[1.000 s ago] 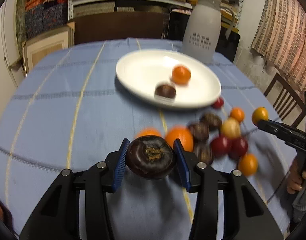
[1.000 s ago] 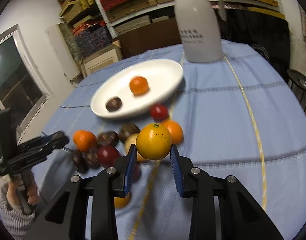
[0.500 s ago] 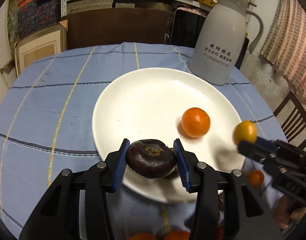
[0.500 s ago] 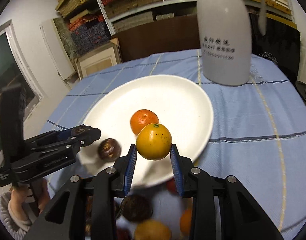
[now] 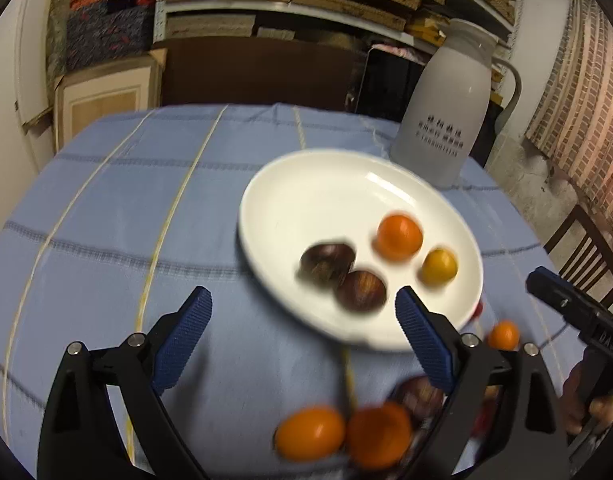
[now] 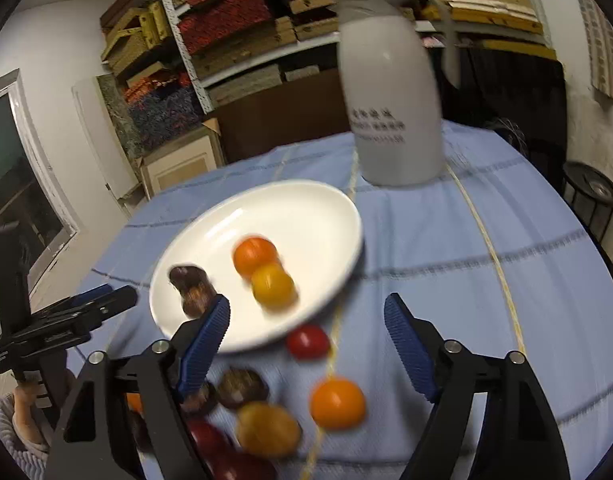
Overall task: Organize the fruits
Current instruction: 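Move the left gripper back to the cluster and close it on an orange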
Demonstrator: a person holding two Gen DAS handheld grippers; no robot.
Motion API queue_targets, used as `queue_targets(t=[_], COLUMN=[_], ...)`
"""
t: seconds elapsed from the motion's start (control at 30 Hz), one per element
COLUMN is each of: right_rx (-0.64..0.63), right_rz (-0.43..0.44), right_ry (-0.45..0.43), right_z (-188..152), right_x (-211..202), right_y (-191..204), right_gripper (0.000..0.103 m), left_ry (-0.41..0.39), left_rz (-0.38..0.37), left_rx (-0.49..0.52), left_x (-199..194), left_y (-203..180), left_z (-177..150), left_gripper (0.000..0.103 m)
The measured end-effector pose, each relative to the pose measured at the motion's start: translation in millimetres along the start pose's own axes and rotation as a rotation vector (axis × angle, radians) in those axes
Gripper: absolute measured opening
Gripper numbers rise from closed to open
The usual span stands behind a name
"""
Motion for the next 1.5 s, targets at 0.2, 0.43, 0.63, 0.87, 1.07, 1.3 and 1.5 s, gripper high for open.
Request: queue_targets(t=[0.2, 0.43, 0.63, 0.87, 1.07, 1.3, 1.5], right_rx=[0.084, 0.178, 0.195, 0.189, 0.199, 0.197, 0.183], right_rz=[-0.007, -0.004, -0.005, -0.009, -0.008, -0.01, -0.02], right_ry=[0.002, 0.016, 0.046, 0.053, 0.047, 0.038, 0.04], right_z=[-18.5, -28.9, -36.1, -37.4, -36.2, -35.7, -37.0], right_x=[-20.4, -27.2, -25.4, -24.8, -25.6, -27.4, -26.7], right_y=[-25.5, -47.0, -49.4, -48.4, -50.9, -50.9, -49.3], right_gripper=[0.098, 0.099, 0.099, 0.099, 0.099, 0.099, 0.099], left_ry=[0.031, 0.04, 0.042, 0.11, 0.054, 0.027, 0.069], left_rz=[0.064, 0.079, 0.045, 0.07, 0.114, 0.06, 0.094], left_rx=[-0.019, -0.069, -0.059, -0.043, -0.138, -0.138, 0.002], left_x=[-18.7, -32.0, -34.8, -18.1, -31.0, -39.5, -23.7], left_y=[16.3, 33.6, 28.6, 29.3, 59.5, 56.5, 25.2], left_z=[-42.2, -63.0, -65.0, -69.2, -61.3, -60.0, -64.6], left_gripper=[0.093, 0.098, 0.098, 0.099, 0.099, 0.098, 0.098])
Point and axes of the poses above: each gripper's, at about its wrist camera, not at the fingertips, and x roughly the way its jaws point, y to its left, z to its top, the point moved 5 cm from there along x, roughly the way its jaws point, and after that the axes turned 3 degrees about -z, right-handed, at the moved point
